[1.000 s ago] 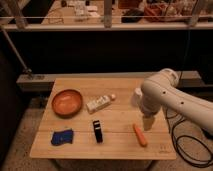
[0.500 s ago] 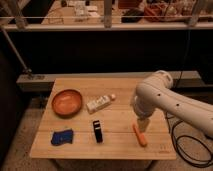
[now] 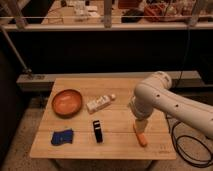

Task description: Knock the eraser over

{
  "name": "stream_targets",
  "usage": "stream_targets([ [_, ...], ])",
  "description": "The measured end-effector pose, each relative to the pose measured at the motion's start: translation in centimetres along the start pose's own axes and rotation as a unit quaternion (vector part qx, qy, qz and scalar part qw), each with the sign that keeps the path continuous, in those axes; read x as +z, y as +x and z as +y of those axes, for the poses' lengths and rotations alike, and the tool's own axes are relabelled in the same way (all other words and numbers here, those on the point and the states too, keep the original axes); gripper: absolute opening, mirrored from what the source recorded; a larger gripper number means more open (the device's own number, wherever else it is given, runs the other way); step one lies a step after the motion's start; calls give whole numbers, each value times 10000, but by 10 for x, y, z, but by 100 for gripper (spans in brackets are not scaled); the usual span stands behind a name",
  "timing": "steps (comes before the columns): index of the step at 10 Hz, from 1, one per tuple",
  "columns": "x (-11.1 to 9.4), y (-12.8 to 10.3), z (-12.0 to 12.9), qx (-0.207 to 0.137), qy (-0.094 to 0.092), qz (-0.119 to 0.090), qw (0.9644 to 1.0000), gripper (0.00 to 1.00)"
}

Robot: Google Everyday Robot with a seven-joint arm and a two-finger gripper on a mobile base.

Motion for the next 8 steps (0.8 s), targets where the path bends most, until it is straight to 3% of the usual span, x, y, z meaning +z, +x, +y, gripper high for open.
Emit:
stream_targets([
  [5,1,-9,1,-159,-2,-108,9998,80],
  [8,2,-30,-6,-253,9,-190,9995,80],
])
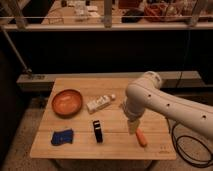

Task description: Knock the eraser over

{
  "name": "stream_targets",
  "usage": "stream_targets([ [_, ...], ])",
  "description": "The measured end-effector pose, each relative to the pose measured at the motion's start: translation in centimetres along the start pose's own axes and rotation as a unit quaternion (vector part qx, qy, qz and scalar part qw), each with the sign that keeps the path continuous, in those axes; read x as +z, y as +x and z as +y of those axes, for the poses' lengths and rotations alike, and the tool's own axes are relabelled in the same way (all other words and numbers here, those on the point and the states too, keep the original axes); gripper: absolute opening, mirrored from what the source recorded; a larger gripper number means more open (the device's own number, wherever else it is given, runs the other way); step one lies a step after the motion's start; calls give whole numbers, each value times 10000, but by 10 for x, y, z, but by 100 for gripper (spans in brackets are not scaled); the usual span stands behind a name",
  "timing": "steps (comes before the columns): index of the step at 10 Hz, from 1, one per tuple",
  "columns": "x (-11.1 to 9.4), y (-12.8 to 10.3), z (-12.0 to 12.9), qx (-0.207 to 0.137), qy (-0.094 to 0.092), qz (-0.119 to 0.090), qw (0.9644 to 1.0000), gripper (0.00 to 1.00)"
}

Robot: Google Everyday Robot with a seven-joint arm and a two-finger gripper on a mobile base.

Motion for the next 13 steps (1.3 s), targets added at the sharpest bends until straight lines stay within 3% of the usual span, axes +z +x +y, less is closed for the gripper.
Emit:
stream_targets([
  [13,18,-29,-11,-216,19,-292,9993,80],
])
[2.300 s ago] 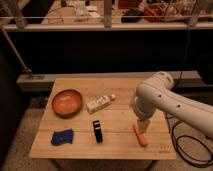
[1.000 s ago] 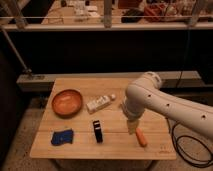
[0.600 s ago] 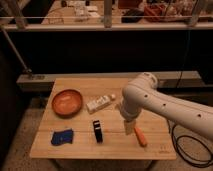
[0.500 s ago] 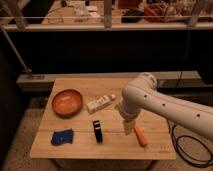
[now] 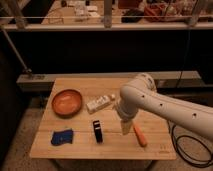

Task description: Knock the eraser over

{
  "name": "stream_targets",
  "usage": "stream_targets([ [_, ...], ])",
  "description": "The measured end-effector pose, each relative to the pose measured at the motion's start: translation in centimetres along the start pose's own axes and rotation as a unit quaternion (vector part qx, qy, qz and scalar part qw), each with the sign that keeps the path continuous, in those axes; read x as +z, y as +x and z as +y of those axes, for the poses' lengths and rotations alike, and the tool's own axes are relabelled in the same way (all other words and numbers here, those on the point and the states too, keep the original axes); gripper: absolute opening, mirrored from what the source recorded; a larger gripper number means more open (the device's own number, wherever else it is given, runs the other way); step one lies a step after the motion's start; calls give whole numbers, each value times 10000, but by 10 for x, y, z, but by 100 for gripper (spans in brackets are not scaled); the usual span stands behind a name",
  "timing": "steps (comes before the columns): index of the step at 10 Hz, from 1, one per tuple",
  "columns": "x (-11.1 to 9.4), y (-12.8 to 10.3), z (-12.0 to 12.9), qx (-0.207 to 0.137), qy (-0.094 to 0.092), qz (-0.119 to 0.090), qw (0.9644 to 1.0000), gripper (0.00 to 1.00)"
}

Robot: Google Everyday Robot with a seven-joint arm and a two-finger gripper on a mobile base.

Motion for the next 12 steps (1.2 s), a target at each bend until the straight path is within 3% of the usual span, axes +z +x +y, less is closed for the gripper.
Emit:
stream_targets([
  [8,17,-6,-5,-29,26,-157,9999,80],
  [10,22,-9,-8,-62,34,-198,9998,71],
  [12,26,-12,-10,-75,35,-222,9997,69],
])
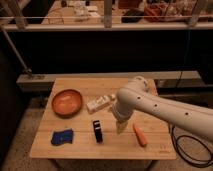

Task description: Knock the eraser over

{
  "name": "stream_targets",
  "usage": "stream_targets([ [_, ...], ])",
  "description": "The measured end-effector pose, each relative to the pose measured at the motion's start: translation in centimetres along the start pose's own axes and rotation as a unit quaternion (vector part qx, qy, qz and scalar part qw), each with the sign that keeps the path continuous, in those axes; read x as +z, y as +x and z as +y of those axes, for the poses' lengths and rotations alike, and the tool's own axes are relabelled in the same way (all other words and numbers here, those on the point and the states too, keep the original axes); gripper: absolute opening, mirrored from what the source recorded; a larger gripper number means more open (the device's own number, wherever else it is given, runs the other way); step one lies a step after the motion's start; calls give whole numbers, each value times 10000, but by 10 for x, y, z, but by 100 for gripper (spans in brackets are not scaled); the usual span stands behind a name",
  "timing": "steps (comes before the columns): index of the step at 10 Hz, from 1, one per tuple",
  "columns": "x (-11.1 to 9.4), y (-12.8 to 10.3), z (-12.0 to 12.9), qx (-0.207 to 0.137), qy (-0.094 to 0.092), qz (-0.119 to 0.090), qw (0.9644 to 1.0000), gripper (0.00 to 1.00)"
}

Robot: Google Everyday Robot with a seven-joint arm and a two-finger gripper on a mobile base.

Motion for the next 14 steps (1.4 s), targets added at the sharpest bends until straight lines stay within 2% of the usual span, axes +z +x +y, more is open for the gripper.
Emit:
stream_targets([
  [2,2,-1,-2,8,10,-22,10000,67],
  [3,4,-3,-3,5,14,-36,10000,61],
  [5,9,-9,-7,-24,10,-71,10000,41],
  [10,20,-17,-12,-64,-24,-165,9998,4],
  [14,30,-35,-18,-195,-97,-237,9995,2],
])
